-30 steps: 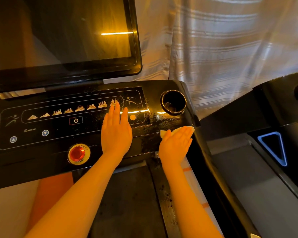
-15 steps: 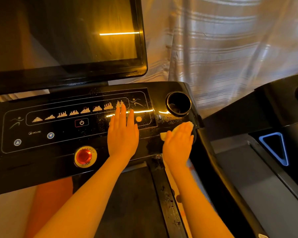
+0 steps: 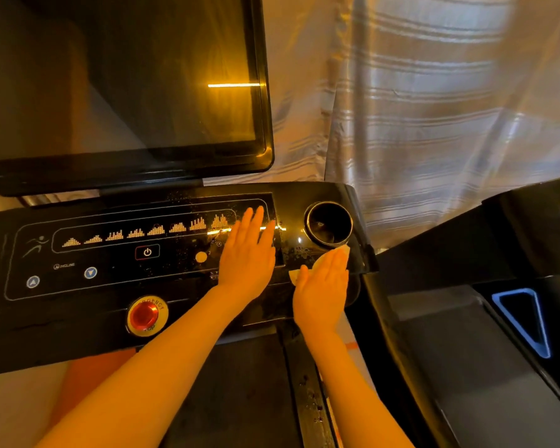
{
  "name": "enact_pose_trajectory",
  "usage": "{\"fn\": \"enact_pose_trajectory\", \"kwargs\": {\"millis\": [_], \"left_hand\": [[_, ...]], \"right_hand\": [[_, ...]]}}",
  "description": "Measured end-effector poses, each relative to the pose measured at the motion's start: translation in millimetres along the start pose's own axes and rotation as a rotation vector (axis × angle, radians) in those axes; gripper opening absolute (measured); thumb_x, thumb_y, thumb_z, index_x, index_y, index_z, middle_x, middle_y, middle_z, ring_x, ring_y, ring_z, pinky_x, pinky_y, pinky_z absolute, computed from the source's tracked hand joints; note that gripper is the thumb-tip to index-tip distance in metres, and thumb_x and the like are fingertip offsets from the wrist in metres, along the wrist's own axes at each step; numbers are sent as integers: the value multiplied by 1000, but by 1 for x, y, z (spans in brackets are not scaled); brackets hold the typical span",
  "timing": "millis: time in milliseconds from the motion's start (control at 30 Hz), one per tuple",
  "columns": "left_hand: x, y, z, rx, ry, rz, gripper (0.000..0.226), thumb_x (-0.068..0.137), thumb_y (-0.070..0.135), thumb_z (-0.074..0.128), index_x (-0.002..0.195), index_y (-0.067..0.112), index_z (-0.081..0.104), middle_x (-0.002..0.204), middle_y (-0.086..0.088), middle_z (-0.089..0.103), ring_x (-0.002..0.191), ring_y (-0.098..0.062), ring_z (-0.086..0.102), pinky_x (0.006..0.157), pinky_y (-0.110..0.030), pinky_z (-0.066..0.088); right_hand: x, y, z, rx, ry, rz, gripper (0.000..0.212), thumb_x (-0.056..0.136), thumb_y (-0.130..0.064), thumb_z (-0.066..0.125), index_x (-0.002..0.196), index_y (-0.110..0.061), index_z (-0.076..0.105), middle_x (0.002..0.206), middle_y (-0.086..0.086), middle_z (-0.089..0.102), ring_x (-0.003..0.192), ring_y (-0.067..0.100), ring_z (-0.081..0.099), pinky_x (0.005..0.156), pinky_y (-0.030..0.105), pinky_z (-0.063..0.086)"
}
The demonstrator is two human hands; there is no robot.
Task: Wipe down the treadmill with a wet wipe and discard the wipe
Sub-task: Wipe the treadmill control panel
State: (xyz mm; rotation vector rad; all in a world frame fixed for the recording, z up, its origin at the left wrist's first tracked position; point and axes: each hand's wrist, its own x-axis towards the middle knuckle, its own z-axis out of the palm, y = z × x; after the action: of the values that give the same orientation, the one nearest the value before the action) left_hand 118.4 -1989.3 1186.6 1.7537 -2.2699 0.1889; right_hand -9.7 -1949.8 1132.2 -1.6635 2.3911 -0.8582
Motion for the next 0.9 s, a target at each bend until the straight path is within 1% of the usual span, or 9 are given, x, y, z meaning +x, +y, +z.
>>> {"fn": "enact_pose_trajectory", "kwargs": {"millis": [100, 200, 267, 400, 467, 600, 700, 767, 900], "left_hand": [[21, 14, 2, 8, -17, -30, 54, 105, 34, 38, 153, 14, 27, 163, -14, 7, 151, -30, 2, 120, -42, 6], [36, 29, 5, 20, -26, -85, 57, 105, 37, 34, 155, 15, 20, 164, -12, 3, 151, -29, -2, 121, -42, 4], [36, 34, 9, 41, 13, -111, 57, 104, 38, 34, 155, 15, 21, 164, -13, 5, 151, -28, 0, 121, -42, 5], [35, 35, 12, 40, 49, -123, 55, 104, 36, 36, 153, 14, 28, 163, -12, 13, 151, -27, 6, 121, -41, 7], [35, 35, 13, 42, 66, -120, 54, 103, 34, 40, 151, 12, 32, 162, -13, 17, 150, -28, 10, 120, -41, 10], [35, 34, 16, 54, 74, -127, 53, 101, 33, 45, 149, 11, 38, 160, -14, 23, 149, -30, 17, 119, -42, 14], [36, 33, 17, 56, 79, -129, 53, 101, 33, 45, 148, 11, 38, 160, -14, 24, 149, -30, 18, 119, -42, 15], [36, 33, 17, 59, 83, -129, 53, 101, 33, 45, 148, 11, 38, 159, -14, 24, 149, -30, 18, 119, -42, 15], [36, 33, 18, 50, 96, -130, 52, 100, 33, 47, 146, 10, 42, 158, -15, 28, 148, -31, 21, 118, -43, 17]], "right_hand": [[23, 27, -9, 13, -56, 1, 73, 102, -38, 47, 153, 2, 14, 161, 23, 18, 149, 35, 18, 119, 46, 29], [46, 54, -19, 118, -105, -87, 73, 103, -35, 46, 155, -2, 8, 163, 18, 12, 151, 31, 14, 122, 43, 20], [59, 68, -24, 184, -137, -149, 73, 103, -34, 47, 155, -4, 5, 163, 15, 12, 151, 29, 13, 123, 41, 17], [67, 76, -26, 182, -92, -202, 70, 102, -31, 50, 154, -2, 14, 161, 19, 21, 147, 34, 24, 118, 48, 30], [59, 68, -25, 237, -87, -199, 75, 100, -30, 55, 154, -2, 11, 161, 19, 21, 146, 35, 28, 115, 50, 35], [50, 57, -19, 259, -121, -224, 91, 97, -38, 58, 150, -10, -11, 164, 15, 6, 151, 29, 14, 120, 44, 26], [70, 67, -20, 340, -145, -220, 94, 95, -38, 61, 153, -9, -7, 164, 16, 11, 151, 29, 14, 120, 47, 27], [91, 78, -21, 351, -183, -239, 97, 93, -48, 59, 156, -7, -2, 164, 15, 9, 151, 28, 11, 120, 47, 25], [111, 91, -20, 258, -219, -304, 105, 83, -71, 44, 157, -8, 5, 165, 12, 7, 152, 27, 8, 121, 46, 23]]}}
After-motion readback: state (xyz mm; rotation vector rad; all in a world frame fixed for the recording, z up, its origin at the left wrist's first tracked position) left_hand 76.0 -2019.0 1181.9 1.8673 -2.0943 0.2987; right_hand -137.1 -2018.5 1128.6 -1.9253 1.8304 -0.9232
